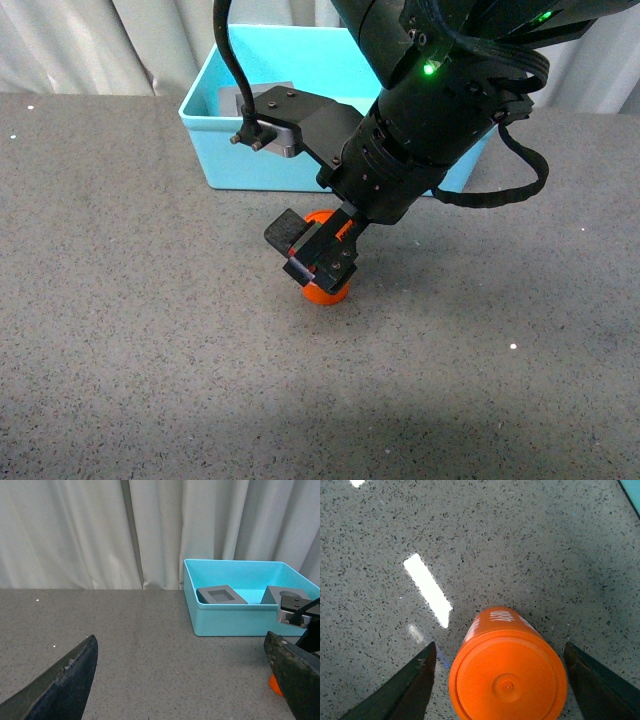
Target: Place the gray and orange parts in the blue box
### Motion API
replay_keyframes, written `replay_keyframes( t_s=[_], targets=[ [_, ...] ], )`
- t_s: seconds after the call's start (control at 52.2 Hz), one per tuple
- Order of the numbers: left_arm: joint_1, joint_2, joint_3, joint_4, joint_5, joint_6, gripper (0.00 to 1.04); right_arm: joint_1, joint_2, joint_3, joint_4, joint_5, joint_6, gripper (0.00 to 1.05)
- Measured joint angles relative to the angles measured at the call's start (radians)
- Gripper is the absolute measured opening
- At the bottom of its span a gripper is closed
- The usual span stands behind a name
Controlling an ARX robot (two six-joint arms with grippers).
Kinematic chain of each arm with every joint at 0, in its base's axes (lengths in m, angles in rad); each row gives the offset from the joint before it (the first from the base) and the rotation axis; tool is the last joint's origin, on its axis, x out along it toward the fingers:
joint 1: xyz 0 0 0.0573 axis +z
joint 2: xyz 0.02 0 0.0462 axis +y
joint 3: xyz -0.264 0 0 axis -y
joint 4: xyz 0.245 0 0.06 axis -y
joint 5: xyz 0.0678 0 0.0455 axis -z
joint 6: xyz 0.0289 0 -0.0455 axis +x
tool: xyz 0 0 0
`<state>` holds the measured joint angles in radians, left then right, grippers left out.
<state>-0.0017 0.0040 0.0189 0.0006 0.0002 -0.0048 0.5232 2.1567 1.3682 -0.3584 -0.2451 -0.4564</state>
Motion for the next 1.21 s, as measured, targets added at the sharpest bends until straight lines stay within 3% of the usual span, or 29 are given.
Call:
replay_keyframes(
  t_s=[0.23,0.479,0.69,0.9,1.207],
  targets=[
    [0.0,0.0,0.0,0.0,0.0,0.0,0.98,0.0,0.017,0.024,-0.011,0.003,0.019,0.46],
    [0.0,0.0,0.0,0.0,0.0,0.0,0.98,-0.04,-0.106,0.024,0.036,-0.095,0.079,0.45],
    [0.0,0.0,0.0,0.0,0.0,0.0,0.98,-0.109,-0.203,0.171,0.054,-0.096,0.137,0.45],
    [0.0,0.0,0.0,0.0,0.0,0.0,0.98,-0.144,0.004,0.447,-0.027,-0.019,0.15,0.45],
    [0.0,0.0,0.0,0.0,0.0,0.0,0.98,-0.141,0.29,0.753,-0.168,-0.006,0.164,0.45]
  ],
)
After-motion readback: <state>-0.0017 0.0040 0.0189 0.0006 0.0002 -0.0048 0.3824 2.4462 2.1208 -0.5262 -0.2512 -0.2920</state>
